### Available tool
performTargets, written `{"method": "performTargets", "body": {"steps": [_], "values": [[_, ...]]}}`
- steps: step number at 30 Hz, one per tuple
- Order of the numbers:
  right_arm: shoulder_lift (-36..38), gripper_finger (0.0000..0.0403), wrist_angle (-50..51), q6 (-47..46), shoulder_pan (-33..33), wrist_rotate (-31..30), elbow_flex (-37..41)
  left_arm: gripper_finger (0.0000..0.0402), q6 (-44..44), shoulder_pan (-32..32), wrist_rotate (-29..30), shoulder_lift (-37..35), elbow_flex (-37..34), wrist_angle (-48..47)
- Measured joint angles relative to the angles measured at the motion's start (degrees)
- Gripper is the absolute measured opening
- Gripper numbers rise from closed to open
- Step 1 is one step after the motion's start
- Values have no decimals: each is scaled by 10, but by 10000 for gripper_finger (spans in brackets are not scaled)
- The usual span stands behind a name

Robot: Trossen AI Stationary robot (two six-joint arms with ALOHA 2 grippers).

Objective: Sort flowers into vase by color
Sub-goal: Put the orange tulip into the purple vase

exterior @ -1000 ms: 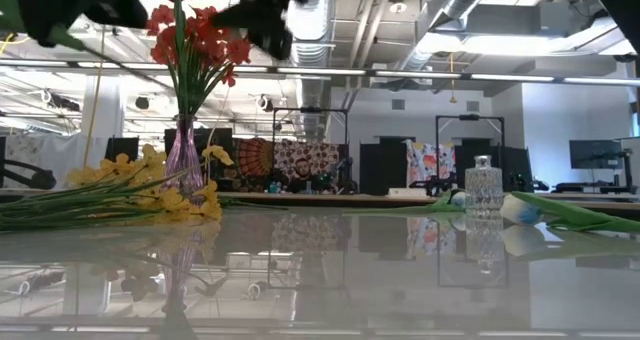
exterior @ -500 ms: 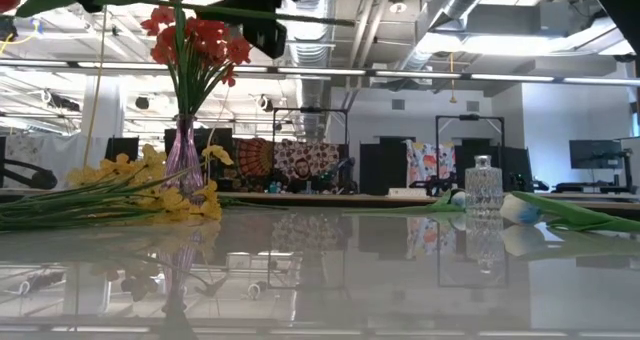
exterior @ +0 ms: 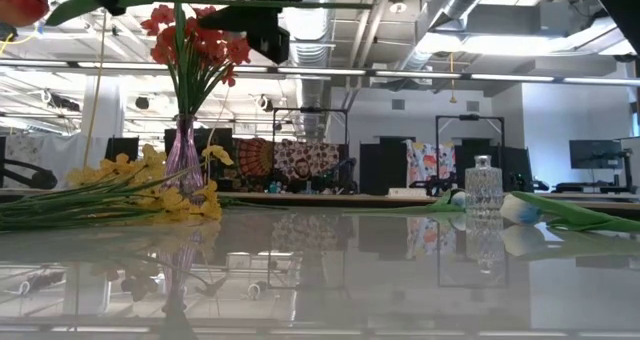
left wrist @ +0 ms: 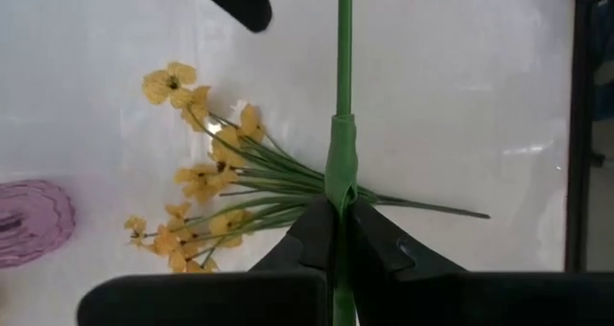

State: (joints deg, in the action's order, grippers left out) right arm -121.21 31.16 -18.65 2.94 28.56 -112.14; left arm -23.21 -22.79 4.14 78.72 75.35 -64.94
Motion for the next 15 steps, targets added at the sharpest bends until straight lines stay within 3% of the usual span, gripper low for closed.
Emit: {"method": "performTargets", "body": {"steps": [9, 15], "values": [[0, 242, 22, -12, 0, 0, 0, 0, 0, 0, 20, 0, 0, 2], [0, 207, 34, -10, 0, -1, 0, 0, 4, 0, 28, 0, 0, 22]]}}
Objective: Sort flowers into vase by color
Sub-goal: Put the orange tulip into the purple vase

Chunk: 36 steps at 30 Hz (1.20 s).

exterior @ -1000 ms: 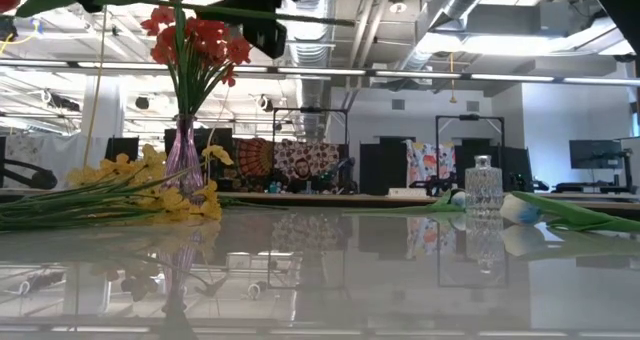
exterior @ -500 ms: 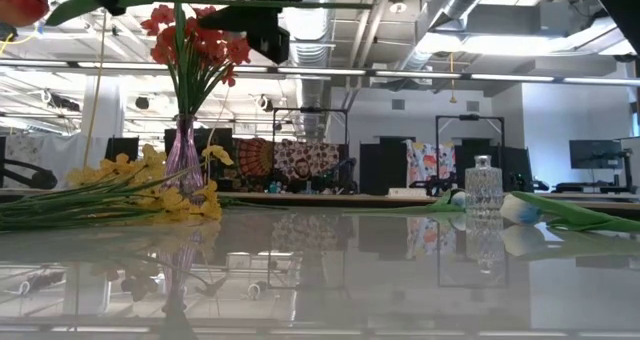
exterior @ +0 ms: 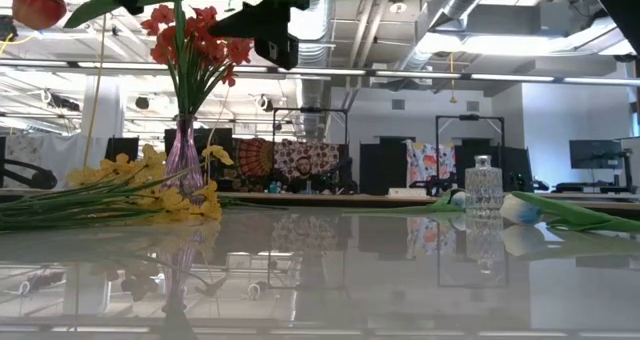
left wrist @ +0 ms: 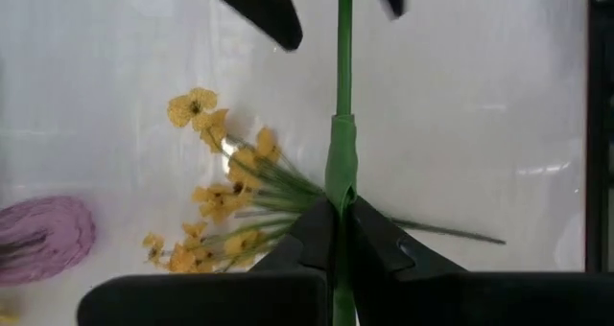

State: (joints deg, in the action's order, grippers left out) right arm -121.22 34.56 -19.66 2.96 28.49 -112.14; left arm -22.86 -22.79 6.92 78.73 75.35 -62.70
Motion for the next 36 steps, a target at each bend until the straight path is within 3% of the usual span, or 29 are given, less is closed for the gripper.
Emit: {"method": "performTargets", "body": {"steps": [13, 16, 21, 26, 30, 36], "values": [[0, 59, 17, 20, -1, 1, 0, 1, -2, 0, 15, 0, 0, 7], [0, 22, 18, 32, -2, 2, 0, 17, 17, 0, 7, 0, 0, 12], [0, 22, 25, 44, -8, 7, 0, 79, 34, 0, -28, 0, 0, 21], [16, 22, 87, 106, -30, 18, 0, 136, -4, 3, -46, -34, 5, -20], [37, 22, 149, 171, -64, 37, 0, 154, -27, 3, 20, -89, 34, -39], [68, 22, 188, 274, -129, 141, 0, 156, -33, 1, 219, -201, 48, -20]]}}
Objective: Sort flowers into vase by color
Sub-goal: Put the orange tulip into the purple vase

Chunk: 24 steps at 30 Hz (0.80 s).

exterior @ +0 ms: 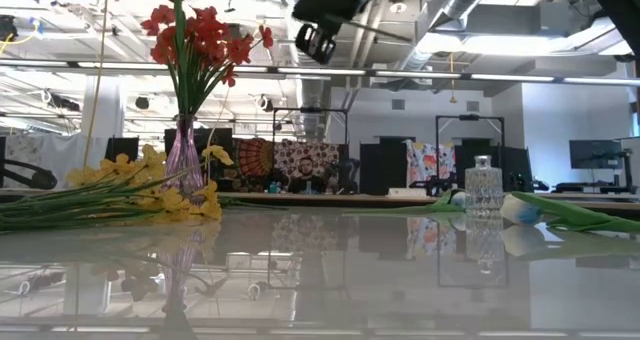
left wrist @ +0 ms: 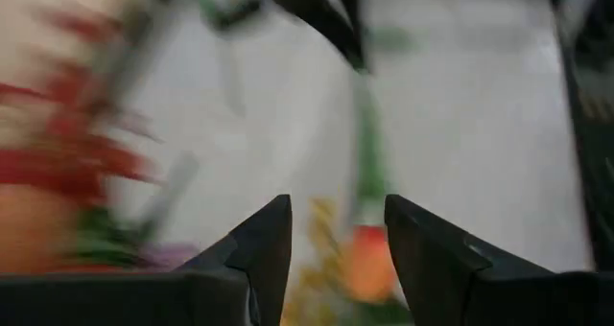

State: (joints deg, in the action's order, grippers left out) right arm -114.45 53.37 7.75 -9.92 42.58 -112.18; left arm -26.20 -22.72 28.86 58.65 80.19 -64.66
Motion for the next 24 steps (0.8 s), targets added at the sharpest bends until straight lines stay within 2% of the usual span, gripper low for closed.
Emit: {"method": "performTargets", "body": {"steps": [3, 7, 9, 11, 15, 17, 20, 22, 24], "values": [[15, 22, 11, 62, -37, 87, 0, 156, 6, 0, 95, -42, 0, 33], [30, 22, -17, 147, -92, 268, 0, 157, 52, 1, 166, -66, 0, 97], [30, 22, -76, 147, -113, 366, 0, 157, 82, 1, 192, -67, -7, 144], [30, 22, -149, 102, -121, 402, 0, 157, 122, 8, 206, -62, -23, 195], [29, 22, -353, -46, -101, 351, 0, 157, 224, 51, 182, -31, -55, 320], [28, 22, -482, -133, -90, 313, 0, 157, 276, 81, 143, -10, -60, 365], [29, 22, -651, -242, -88, 223, 0, 157, 348, 131, 69, 4, -60, 429], [29, 22, -715, -290, -97, 165, 0, 157, 378, 164, 14, 5, -60, 457], [29, 22, -723, -305, -106, 109, -1, 157, 394, 196, -32, 4, -60, 479]]}}
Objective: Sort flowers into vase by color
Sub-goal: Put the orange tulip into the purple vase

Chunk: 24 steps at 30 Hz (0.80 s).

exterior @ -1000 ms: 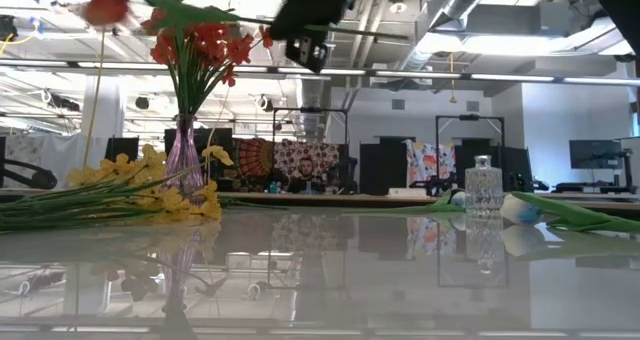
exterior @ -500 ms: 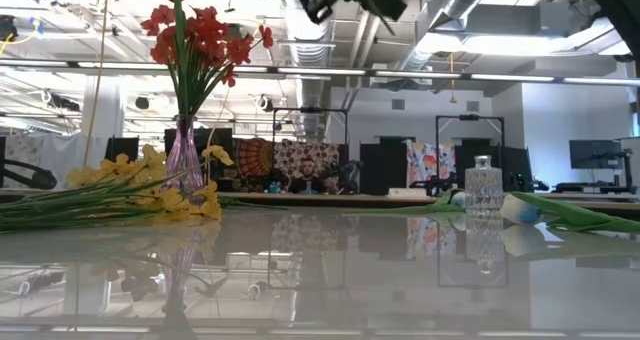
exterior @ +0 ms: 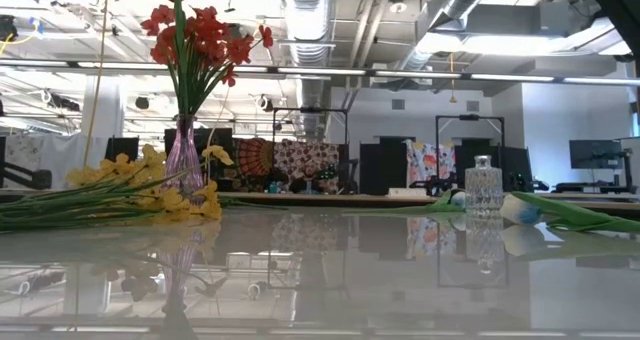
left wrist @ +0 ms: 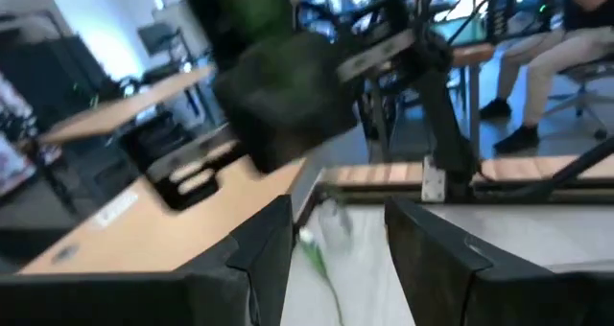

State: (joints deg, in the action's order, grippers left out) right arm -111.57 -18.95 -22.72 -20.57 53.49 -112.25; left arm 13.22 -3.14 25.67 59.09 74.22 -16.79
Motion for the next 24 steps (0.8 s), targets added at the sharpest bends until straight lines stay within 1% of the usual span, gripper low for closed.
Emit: {"method": "performTargets", "body": {"steps": [2, 6, 10, 15, 20, 24], "values": [[0, 22, 13, 0, -9, -30, 0, 157, 7, 27, -24, -7, 0, 13], [-1, 22, 46, 16, -12, -69, 0, 157, -7, 75, -44, -23, 0, 41], [-2, 22, 66, 50, 4, -113, 0, 157, -62, 115, -54, -29, 0, 35], [-3, 23, 62, 79, 27, -169, 0, 157, -126, 163, -151, -27, 0, 24], [-3, 23, 64, 91, 41, -205, 0, 154, -131, 182, -199, -28, 0, 29], [-3, 23, 64, 91, 41, -209, 0, 132, -133, 183, -224, -33, 0, 41]]}}
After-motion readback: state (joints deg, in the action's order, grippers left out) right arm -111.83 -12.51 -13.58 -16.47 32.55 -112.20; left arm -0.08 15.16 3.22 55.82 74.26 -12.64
